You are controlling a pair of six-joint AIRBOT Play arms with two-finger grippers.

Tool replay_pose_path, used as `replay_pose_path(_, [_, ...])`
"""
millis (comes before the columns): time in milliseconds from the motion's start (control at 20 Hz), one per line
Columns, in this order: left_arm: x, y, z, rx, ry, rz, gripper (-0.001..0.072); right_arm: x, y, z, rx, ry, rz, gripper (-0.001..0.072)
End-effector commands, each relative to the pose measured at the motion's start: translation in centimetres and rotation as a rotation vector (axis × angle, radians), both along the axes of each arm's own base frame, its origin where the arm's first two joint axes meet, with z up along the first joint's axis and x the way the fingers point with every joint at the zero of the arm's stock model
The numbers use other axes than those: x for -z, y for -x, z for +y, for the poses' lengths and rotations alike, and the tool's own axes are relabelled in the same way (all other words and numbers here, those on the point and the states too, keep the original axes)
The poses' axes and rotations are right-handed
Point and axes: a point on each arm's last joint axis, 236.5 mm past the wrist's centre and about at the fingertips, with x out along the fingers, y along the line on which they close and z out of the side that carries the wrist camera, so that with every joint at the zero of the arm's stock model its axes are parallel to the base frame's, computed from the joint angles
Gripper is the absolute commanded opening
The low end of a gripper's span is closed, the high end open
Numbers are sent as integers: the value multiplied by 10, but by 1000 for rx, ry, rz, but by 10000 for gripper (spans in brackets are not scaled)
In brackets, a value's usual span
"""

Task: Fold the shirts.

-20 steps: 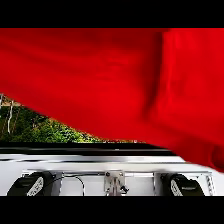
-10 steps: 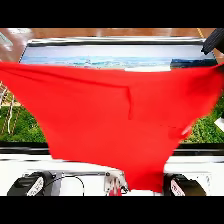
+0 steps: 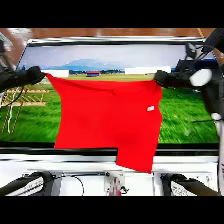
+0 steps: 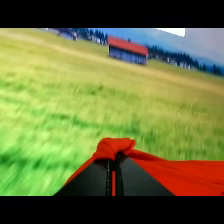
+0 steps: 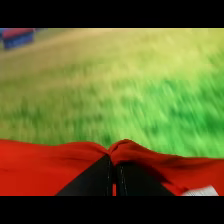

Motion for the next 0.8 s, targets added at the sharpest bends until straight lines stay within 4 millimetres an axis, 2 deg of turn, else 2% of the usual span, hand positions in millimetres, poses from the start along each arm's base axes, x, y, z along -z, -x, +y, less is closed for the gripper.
replay_pose_path(0, [54,-72,-2,-67,137,29,29,-2,-65,30,63,0,-286,69])
replay_pose_path(100, [78,-93,-3,-69,152,59,29,4,-80,41,22,101,-389,69])
replay_pose_path(250, [108,-103,1,-76,153,100,29,44,-88,41,9,142,-343,69])
replay_pose_path(350, [122,-104,6,-86,154,124,29,63,-90,35,15,151,-311,69])
replay_pose_path(500, [130,-99,14,-88,163,159,29,72,-92,26,35,146,-285,69])
replay_pose_path(650, [142,-78,5,-29,186,259,42,83,-83,25,77,66,-189,69])
replay_pose_path(700, [146,-69,0,-1,195,299,161,87,-79,27,83,43,-156,76])
replay_pose_path(750, [148,-60,-4,24,205,336,390,86,-76,31,91,13,-137,97])
